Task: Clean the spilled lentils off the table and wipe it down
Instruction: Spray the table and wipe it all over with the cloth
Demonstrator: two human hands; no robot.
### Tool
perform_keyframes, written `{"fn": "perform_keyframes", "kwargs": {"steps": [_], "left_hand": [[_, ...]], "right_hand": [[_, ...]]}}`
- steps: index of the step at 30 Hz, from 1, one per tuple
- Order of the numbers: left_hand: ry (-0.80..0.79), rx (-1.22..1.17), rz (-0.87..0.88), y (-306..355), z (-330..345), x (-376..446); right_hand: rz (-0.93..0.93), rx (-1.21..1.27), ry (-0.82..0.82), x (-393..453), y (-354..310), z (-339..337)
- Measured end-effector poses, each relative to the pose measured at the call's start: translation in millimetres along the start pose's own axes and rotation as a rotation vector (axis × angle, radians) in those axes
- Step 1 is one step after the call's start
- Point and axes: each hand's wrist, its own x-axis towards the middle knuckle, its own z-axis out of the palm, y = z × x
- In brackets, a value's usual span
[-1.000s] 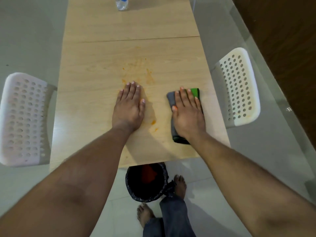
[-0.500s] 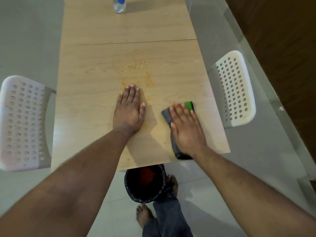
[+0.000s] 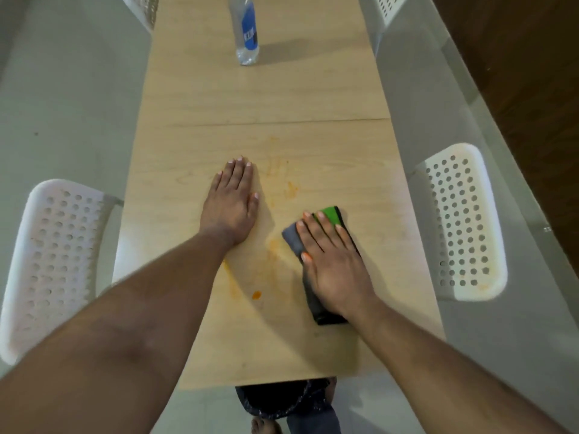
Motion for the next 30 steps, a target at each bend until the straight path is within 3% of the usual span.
{"fn": "perform_keyframes", "kwargs": {"steps": [3, 7, 11, 18, 21, 25, 30], "left_hand": [[0.026, -0.011, 0.001, 0.8, 0.5, -1.1], [0.032, -0.011, -0.017, -2.2, 3.3, 3.8], [0.041, -0.026, -0.026, -5.8, 6.9, 5.5], [0.02, -0.039, -0.046, -3.0, 2.5, 8.1], [0.019, -0.039, -0.049, -1.9, 4.2, 7.3], [0.031, -0.043, -0.043, -5.2, 6.3, 8.6], [0.041, -0.036, -0.057, -7.1, 7.5, 8.5]], "right_hand": [[0.038, 0.007, 0.004, 19.2, 18.3, -6.9], [0.179, 0.016, 0.075, 115.7, 34.8, -20.6], [0.196, 0.029, 0.085, 188.3, 10.3, -22.1], [-0.104, -0.003, -0.051, 114.4, 18.6, -24.9], [-0.017, 0.003, -0.028, 118.0, 48.9, -27.1], [0.155, 0.03, 0.059, 194.1, 54.5, -34.1], [0.107, 0.04, 0.07, 252.4, 12.0, -30.6]]}}
